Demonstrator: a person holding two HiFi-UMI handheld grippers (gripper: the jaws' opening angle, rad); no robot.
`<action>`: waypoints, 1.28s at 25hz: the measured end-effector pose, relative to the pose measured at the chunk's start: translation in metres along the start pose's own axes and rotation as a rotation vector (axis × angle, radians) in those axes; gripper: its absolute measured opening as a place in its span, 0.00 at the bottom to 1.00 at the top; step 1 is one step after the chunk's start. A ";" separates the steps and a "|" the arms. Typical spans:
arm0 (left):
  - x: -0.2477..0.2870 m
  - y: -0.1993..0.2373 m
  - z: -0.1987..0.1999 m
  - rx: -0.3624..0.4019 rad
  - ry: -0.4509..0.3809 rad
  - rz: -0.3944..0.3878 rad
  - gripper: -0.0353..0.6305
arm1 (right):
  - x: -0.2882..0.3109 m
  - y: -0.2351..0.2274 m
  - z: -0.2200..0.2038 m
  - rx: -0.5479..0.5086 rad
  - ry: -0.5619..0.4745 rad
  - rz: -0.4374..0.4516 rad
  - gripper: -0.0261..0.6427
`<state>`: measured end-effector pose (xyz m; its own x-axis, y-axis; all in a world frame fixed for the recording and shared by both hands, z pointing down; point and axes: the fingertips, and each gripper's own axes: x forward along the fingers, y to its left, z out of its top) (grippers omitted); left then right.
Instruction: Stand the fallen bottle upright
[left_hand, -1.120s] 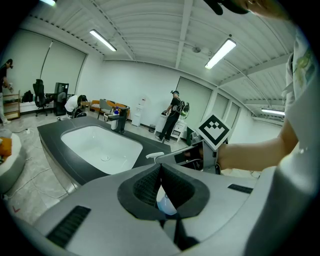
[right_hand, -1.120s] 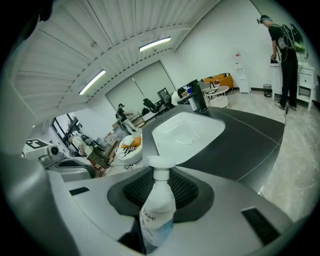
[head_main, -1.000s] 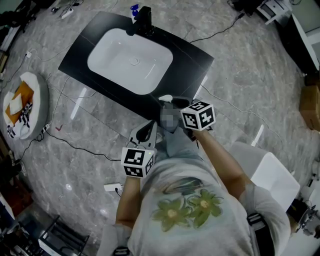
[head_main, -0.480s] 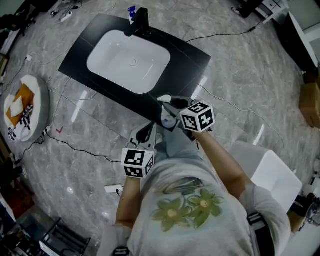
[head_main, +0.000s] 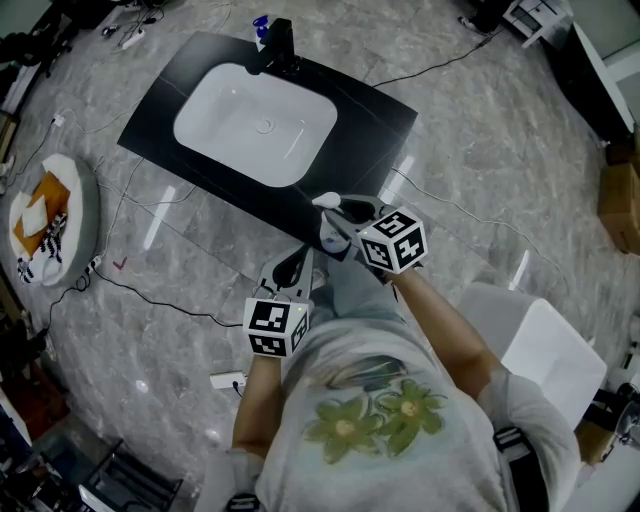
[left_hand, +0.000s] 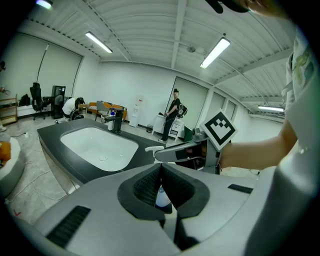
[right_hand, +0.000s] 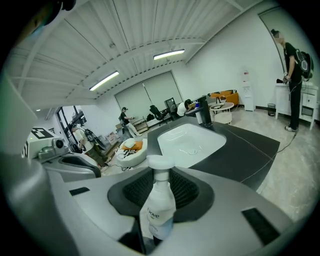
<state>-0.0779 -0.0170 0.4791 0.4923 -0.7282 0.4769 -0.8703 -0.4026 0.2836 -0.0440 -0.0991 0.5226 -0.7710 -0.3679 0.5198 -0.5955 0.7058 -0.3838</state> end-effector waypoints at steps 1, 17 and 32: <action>0.000 -0.001 -0.001 0.001 0.001 0.000 0.08 | -0.001 0.000 0.000 -0.006 -0.003 -0.002 0.22; -0.014 -0.022 -0.012 0.017 0.005 -0.005 0.08 | -0.023 0.014 -0.007 -0.083 -0.060 -0.025 0.22; -0.019 -0.038 -0.020 0.030 0.008 -0.017 0.08 | -0.041 0.019 -0.012 -0.146 -0.127 -0.055 0.22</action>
<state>-0.0539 0.0233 0.4753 0.5070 -0.7166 0.4790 -0.8618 -0.4312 0.2670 -0.0215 -0.0633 0.5027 -0.7659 -0.4751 0.4333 -0.6057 0.7592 -0.2381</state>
